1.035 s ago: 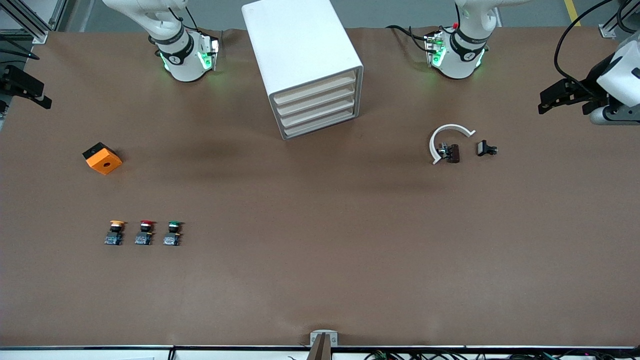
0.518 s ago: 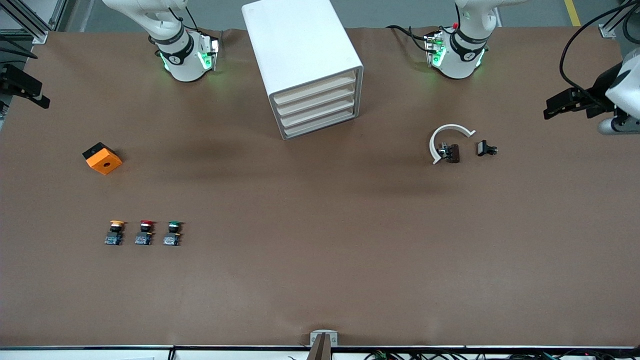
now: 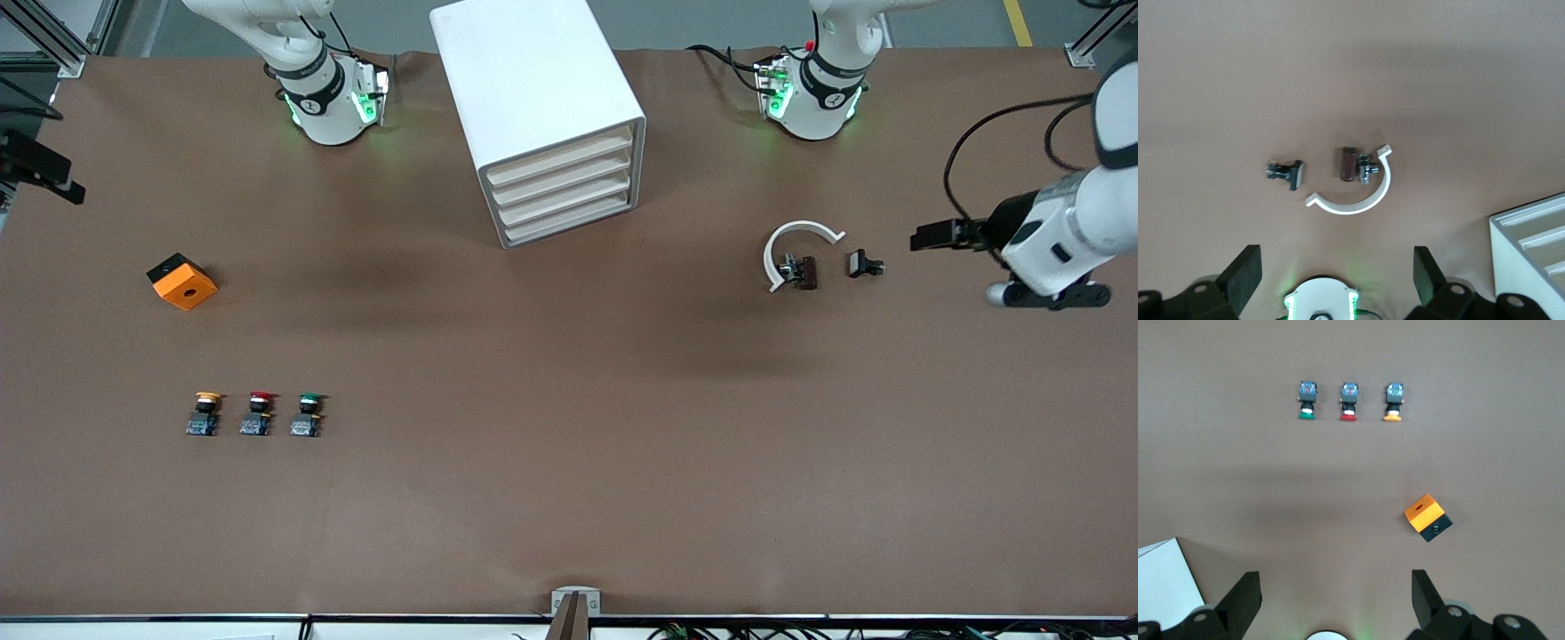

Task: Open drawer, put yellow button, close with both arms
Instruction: 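Move the left gripper to the drawer while the right gripper reaches the yellow button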

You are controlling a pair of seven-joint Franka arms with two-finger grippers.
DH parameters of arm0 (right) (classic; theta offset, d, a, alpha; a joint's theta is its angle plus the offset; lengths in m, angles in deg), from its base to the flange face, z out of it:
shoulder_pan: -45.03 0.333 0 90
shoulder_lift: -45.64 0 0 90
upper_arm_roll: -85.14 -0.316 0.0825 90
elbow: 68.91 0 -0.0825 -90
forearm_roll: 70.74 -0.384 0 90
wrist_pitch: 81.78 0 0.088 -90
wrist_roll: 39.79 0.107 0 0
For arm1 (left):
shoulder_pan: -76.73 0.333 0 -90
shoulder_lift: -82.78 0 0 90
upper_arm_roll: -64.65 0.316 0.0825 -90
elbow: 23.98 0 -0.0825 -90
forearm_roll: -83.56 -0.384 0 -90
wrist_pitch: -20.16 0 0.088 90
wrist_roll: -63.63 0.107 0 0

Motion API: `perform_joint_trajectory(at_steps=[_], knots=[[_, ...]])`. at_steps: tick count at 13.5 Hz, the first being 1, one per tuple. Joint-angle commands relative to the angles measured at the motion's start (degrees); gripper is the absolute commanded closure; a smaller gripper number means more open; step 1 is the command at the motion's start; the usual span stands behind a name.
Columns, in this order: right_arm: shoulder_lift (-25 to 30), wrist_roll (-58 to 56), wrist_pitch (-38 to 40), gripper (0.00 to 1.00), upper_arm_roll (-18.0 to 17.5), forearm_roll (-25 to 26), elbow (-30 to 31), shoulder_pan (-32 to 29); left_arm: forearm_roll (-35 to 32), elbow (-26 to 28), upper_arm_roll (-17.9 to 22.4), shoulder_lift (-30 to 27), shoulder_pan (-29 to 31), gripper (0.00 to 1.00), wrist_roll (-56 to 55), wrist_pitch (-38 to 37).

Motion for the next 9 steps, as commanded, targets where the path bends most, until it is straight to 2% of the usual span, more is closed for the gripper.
perform_joint_trajectory(at_steps=[1, 5, 9], knots=[[-5.72, -0.51, -1.12, 0.00, -0.33, -2.00, -2.69, -2.53, 1.91, -1.33, -0.17, 4.10, -1.88, 0.00, -1.51, 1.77], [-11.87, -0.60, -5.69, 0.00, -0.33, -1.91, -2.61, -4.02, 6.21, -1.42, -0.26, 6.93, -4.34, 0.00, -11.07, 5.82], [-15.04, 0.37, -11.14, 0.00, -0.25, -1.04, -1.65, -4.99, 6.92, -2.38, -0.26, 10.61, -11.28, 0.00, -28.45, 9.07]])
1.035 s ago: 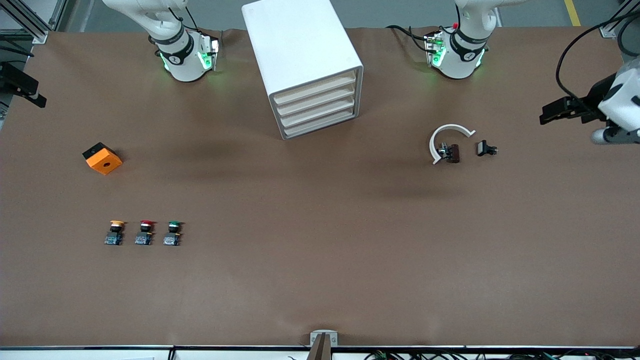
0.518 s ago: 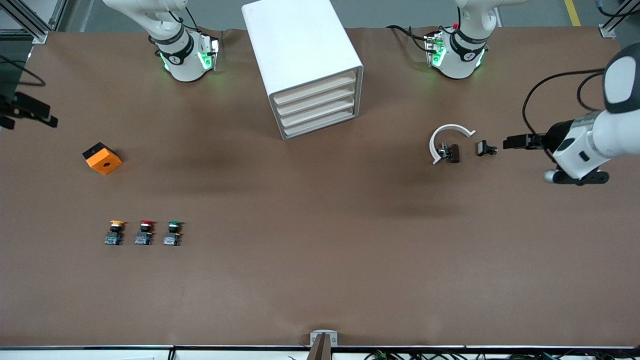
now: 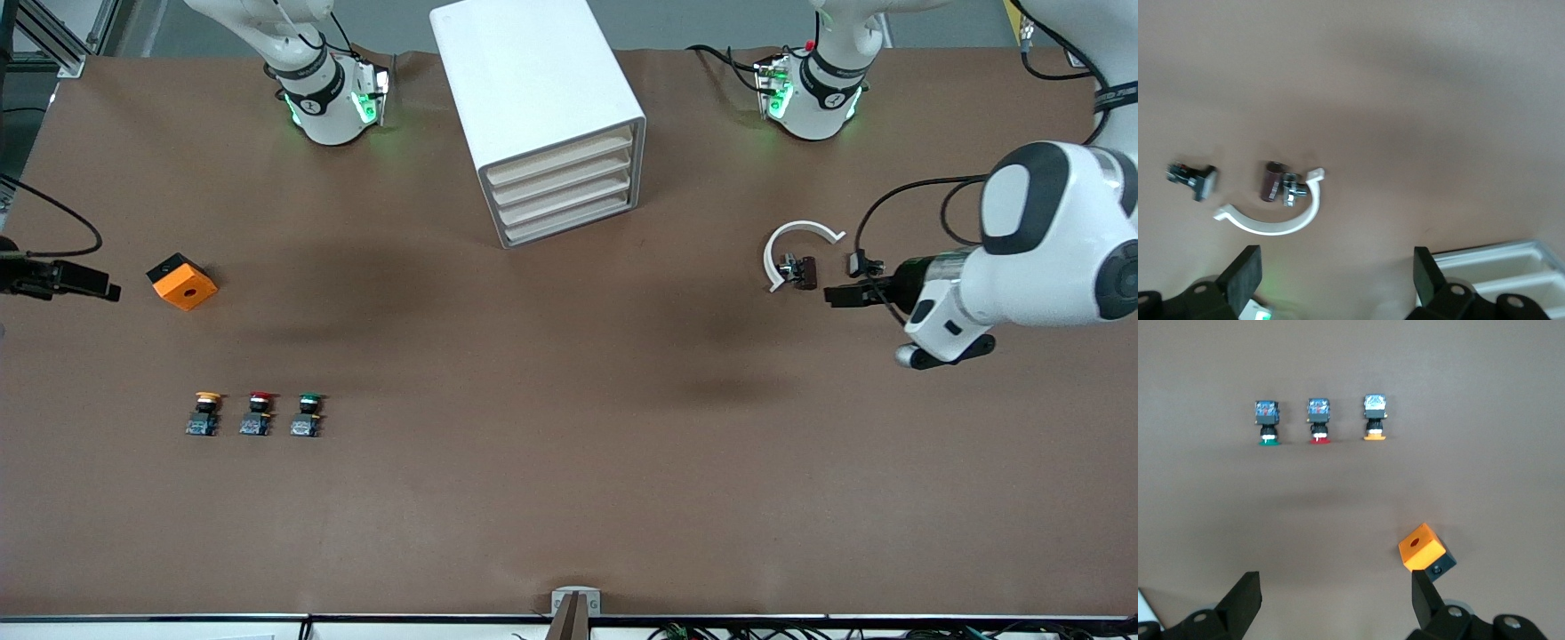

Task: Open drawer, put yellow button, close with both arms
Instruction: 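Move the left gripper to the drawer while the right gripper reaches the yellow button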

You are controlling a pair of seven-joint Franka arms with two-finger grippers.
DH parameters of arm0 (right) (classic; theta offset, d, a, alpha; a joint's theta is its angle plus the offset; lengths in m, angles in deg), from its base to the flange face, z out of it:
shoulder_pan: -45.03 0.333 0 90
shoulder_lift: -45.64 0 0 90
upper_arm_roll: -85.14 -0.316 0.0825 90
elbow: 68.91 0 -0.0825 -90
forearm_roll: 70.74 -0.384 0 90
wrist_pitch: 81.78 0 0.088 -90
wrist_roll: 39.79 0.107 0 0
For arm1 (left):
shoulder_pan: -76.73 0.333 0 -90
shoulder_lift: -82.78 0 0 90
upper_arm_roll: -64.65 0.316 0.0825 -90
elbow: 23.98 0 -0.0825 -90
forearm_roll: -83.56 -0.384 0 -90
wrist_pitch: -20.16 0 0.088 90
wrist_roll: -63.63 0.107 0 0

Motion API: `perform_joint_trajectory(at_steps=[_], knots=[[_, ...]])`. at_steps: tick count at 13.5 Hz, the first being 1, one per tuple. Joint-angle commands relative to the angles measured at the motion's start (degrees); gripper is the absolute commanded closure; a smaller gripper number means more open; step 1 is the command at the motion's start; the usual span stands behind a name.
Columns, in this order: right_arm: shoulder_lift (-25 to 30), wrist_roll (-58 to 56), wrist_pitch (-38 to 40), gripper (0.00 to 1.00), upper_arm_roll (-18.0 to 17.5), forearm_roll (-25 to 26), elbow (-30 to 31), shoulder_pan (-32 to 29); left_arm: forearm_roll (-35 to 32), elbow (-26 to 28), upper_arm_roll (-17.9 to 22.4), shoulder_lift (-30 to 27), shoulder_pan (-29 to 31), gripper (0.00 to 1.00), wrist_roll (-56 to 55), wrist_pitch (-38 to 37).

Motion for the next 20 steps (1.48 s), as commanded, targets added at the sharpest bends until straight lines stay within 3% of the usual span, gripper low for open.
perform_joint_trajectory(at_steps=[1, 3, 8, 14, 20], knots=[[-3.15, 0.92, -3.68, 0.00, -0.40, -0.14, -0.58, -1.84, 0.61, -3.39, 0.06, 3.77, -4.80, 0.00, -12.12, 0.95], [-6.14, 1.19, -8.97, 0.00, -0.49, -0.57, -0.22, -2.98, 1.65, -4.02, -0.73, 5.19, -7.09, 0.00, -20.91, 0.86], [-14.49, 2.76, -22.24, 0.00, -0.49, -1.10, -0.13, -3.07, 12.36, -8.94, -0.91, 12.56, -12.89, 0.00, -49.47, -3.70], [-23.45, 2.95, -33.32, 0.00, -0.58, -1.10, -0.31, -2.81, 26.08, -12.01, -1.17, 21.97, -16.06, 0.00, -73.90, -16.70], [-29.09, 3.13, -41.49, 0.00, -1.02, -1.19, 0.91, -2.55, 35.05, -13.52, -2.14, 26.11, -19.31, 0.00, -91.33, -24.01]])
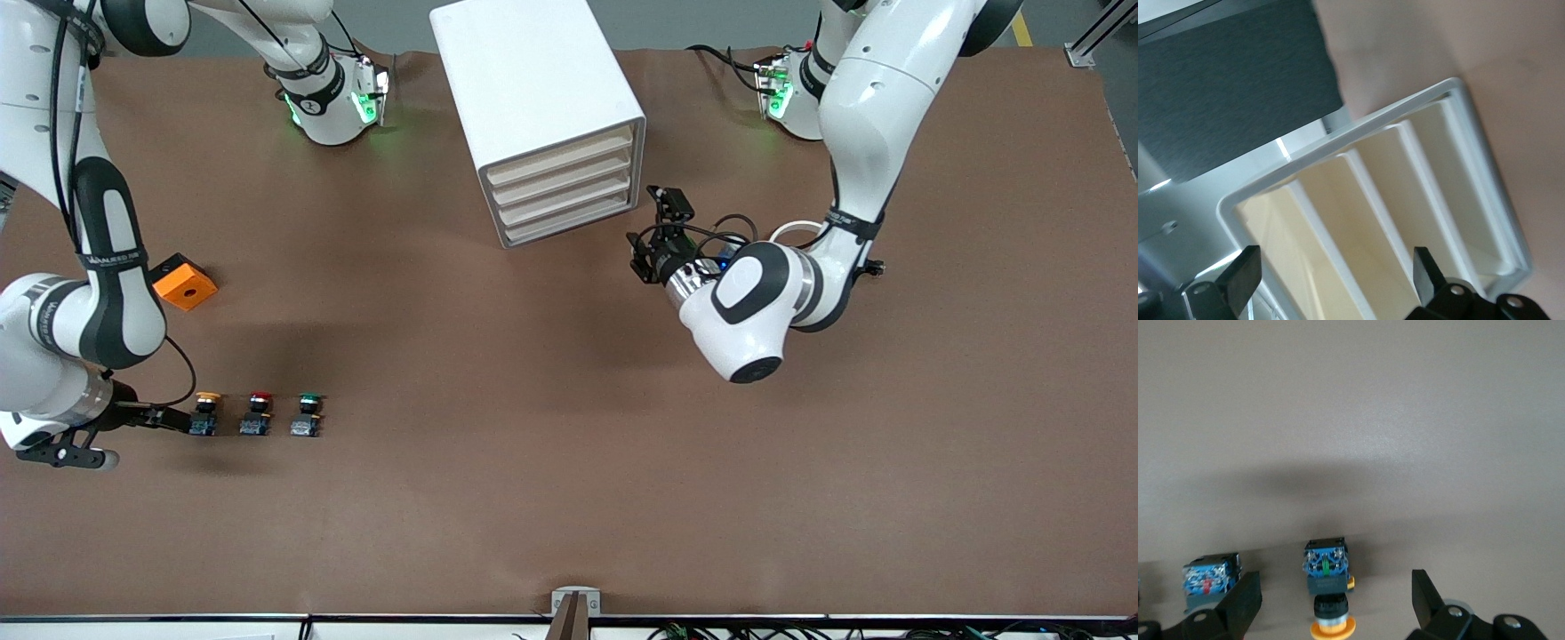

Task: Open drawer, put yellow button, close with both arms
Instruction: 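Grasp the yellow button with the right gripper while the left gripper grips the drawer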

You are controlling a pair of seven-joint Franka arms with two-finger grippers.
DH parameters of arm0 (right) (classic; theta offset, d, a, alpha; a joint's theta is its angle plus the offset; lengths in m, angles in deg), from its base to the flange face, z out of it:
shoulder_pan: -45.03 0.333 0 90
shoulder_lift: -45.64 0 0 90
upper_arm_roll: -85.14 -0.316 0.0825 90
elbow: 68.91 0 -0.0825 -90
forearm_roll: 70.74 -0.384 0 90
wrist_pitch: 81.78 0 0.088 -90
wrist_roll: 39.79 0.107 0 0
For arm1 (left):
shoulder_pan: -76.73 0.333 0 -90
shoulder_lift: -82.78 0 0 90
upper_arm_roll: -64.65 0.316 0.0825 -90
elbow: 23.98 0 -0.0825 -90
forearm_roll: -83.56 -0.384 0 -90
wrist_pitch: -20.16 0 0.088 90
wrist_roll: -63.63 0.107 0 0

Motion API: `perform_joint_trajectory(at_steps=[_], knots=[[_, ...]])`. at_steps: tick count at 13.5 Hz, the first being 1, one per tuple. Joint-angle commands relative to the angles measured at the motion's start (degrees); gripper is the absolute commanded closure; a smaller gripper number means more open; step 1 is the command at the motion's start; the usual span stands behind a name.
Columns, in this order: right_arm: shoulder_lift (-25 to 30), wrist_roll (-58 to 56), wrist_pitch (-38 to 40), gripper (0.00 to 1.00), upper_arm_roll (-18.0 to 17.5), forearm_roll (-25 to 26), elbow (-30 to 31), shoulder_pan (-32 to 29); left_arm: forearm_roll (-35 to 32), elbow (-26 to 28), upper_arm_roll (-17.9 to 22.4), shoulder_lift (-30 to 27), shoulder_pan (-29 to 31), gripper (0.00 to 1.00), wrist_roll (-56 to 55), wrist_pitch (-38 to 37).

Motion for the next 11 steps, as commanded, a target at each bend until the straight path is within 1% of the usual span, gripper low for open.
perform_joint_trajectory(at_steps=[1, 3, 4, 6, 7, 8, 11], knots=[[-1.67, 0.72, -3.86, 0.00, -0.65, -0.80, 1.10, -0.06, 4.04, -1.81, -0.03, 2.16, -1.36, 0.00, -5.75, -3.17], [-2.19, 0.72, -5.72, 0.00, -0.65, -0.80, 2.34, 0.46, 6.07, -1.72, -0.11, 4.44, -2.07, 0.00, -9.87, -3.97], [-2.55, 0.63, -5.98, 0.00, -0.74, -0.80, 2.34, 0.47, 6.60, -1.72, -0.11, 5.06, -2.33, 0.05, -10.85, -3.97], [-3.34, 0.37, -6.86, 0.00, -0.74, -0.80, 2.43, 0.55, 7.04, -1.46, -0.03, 5.16, -3.48, 0.30, -10.95, -4.06], [-3.60, 0.28, -6.87, 0.00, -0.74, -0.80, 2.52, 0.55, 7.13, -1.37, -0.11, 5.42, -4.00, 0.39, -11.30, -4.41], [-3.60, 0.19, -6.87, 0.00, -0.83, -0.80, 2.52, 0.55, 7.48, -1.28, -0.11, 5.51, -4.44, 0.42, -12.26, -5.11], [-3.69, -0.16, -6.87, 0.00, -1.09, -0.80, 2.87, 0.29, 8.54, -0.58, -0.11, 5.51, -6.11, 0.42, -12.79, -5.82]])
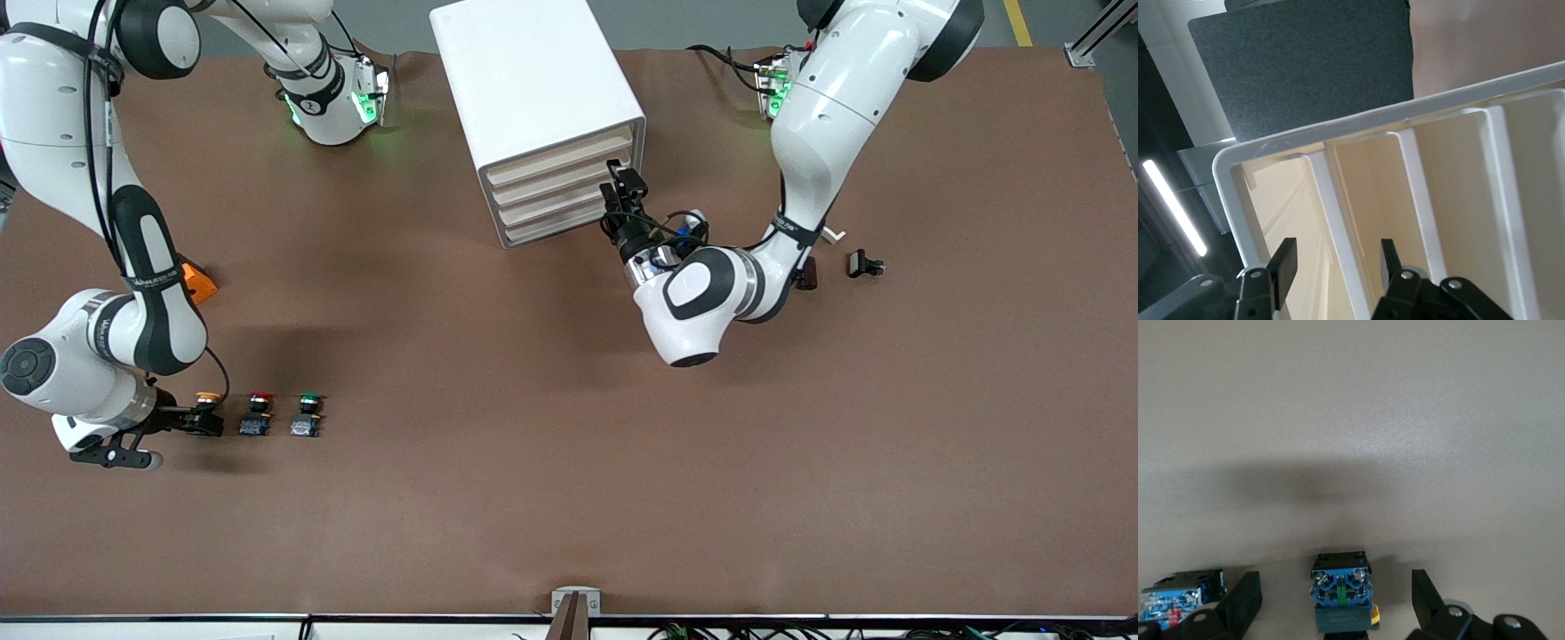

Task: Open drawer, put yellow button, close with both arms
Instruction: 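Grasp the yellow button with the right gripper while the left gripper grips the drawer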

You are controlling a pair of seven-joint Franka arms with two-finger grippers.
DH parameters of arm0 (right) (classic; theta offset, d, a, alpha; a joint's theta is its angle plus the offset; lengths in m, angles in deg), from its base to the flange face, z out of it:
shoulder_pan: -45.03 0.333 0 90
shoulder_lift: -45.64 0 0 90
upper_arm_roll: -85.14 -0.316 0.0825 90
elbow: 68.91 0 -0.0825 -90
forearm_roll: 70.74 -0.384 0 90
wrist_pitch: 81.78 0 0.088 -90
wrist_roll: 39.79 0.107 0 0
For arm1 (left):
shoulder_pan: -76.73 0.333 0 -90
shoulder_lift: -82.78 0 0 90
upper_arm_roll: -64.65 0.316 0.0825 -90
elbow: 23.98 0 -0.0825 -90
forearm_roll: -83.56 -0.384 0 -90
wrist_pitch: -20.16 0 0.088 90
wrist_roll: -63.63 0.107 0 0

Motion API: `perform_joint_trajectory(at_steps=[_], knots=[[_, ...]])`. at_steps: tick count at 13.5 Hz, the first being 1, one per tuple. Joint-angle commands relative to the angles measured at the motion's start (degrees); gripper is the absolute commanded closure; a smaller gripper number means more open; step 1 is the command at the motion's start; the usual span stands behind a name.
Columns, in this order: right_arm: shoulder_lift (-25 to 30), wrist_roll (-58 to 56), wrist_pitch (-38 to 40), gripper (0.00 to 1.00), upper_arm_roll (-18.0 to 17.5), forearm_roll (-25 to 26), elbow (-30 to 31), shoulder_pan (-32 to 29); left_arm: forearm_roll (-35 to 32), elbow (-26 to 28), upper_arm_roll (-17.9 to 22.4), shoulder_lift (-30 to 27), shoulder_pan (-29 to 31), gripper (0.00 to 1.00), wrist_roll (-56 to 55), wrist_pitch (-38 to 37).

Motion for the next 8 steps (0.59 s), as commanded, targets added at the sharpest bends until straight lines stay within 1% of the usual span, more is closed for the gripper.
perform_joint_trajectory(at_steps=[1, 6, 7, 8], knots=[[-0.21, -0.87, -0.68, 0.00, -0.34, -0.77, 0.37, -0.32, 1.11, -0.14, -0.02, 0.37, -1.28, 0.42, -1.50, -1.10], [-0.48, -1.93, -0.68, 0.00, -1.92, -1.12, 0.98, -2.17, 1.19, 1.62, -0.11, 0.37, -4.35, 0.41, -1.50, -1.19], [-0.47, -1.93, -0.68, 0.00, -1.92, -1.12, 0.98, -2.17, 1.19, 1.97, -0.11, 0.37, -4.88, 0.42, -1.41, -1.28], [-0.56, -1.93, -0.68, 0.00, -1.92, -1.12, 0.98, -2.17, 1.19, 2.06, -0.11, 0.37, -5.41, 0.47, -1.41, -1.45]])
